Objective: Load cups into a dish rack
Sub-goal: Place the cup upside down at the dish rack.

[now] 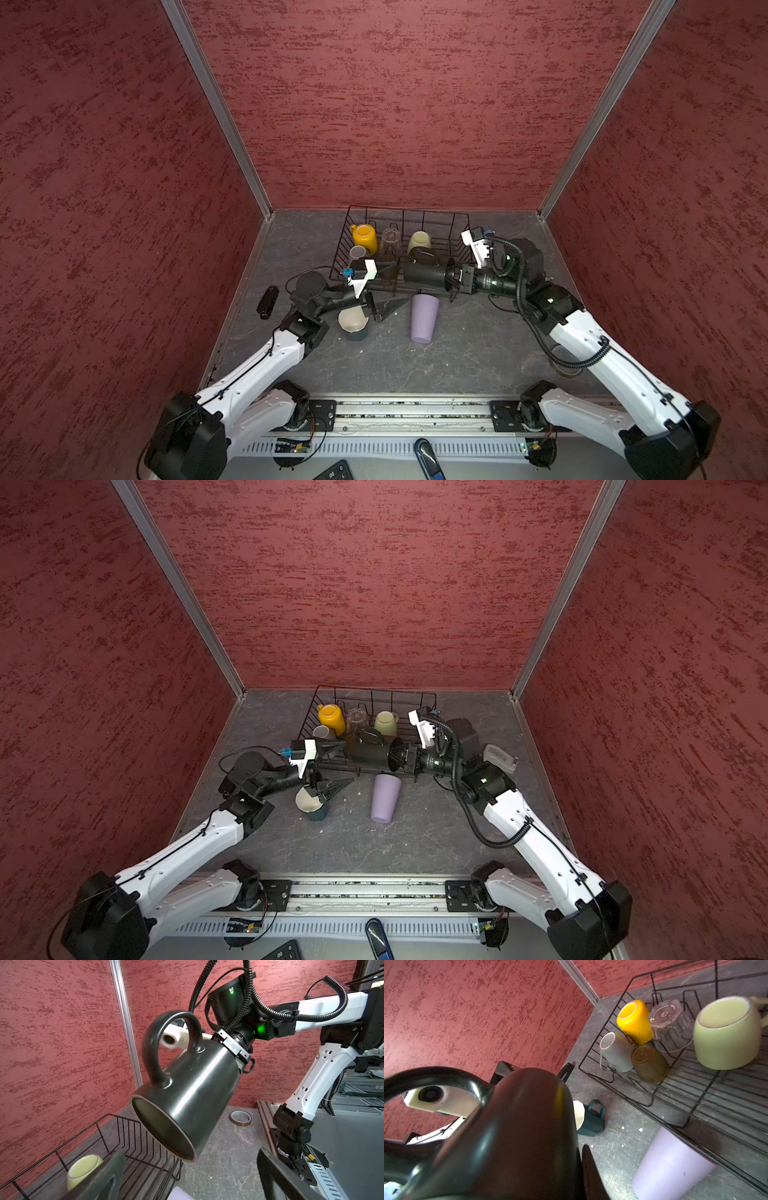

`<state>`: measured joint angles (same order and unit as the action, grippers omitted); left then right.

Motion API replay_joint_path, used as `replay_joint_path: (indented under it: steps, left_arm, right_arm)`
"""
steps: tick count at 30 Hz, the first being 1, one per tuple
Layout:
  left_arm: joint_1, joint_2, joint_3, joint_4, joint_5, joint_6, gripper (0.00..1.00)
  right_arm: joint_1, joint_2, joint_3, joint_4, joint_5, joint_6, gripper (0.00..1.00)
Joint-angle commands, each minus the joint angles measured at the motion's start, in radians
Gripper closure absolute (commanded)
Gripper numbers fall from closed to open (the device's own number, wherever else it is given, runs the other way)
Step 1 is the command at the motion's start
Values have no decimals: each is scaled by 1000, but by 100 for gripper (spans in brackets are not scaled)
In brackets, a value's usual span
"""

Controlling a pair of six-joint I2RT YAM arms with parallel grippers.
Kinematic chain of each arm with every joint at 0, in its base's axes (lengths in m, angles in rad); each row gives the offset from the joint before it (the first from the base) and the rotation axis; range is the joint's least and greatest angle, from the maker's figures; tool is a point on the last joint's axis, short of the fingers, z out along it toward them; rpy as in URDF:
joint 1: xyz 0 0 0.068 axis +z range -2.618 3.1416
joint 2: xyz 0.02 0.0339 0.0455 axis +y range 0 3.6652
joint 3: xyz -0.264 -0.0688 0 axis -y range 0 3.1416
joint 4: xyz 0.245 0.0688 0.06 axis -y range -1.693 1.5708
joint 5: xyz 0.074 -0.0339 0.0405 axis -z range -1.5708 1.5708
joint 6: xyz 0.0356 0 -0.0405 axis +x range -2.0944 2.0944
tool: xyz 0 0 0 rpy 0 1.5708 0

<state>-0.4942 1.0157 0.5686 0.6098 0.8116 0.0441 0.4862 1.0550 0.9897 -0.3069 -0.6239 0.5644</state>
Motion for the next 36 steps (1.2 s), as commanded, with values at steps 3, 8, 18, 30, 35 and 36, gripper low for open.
replay_joint_path:
  steps: [3, 8, 18, 30, 35, 36]
  left_arm:
    - [-4, 32, 37, 70, 29, 15, 1]
    - [-3, 40, 49, 77, 26, 15, 0]
    - [-9, 81, 92, 66, 161, -11, 0]
    - [-35, 116, 139, 41, 217, -10, 2]
    - [-51, 131, 145, 47, 225, -11, 4]
    - [-53, 134, 147, 47, 227, -9, 4]
  right_arm:
    - [-7, -39, -13, 151, -143, 14, 100]
    - [-8, -52, -38, 192, -177, 36, 100]
    - [-2, -40, -80, 308, -238, 99, 100]
    - [36, 15, -99, 433, -245, 166, 100]
    - [55, 34, -102, 463, -237, 178, 100]
    - [57, 38, -102, 467, -234, 180, 100]
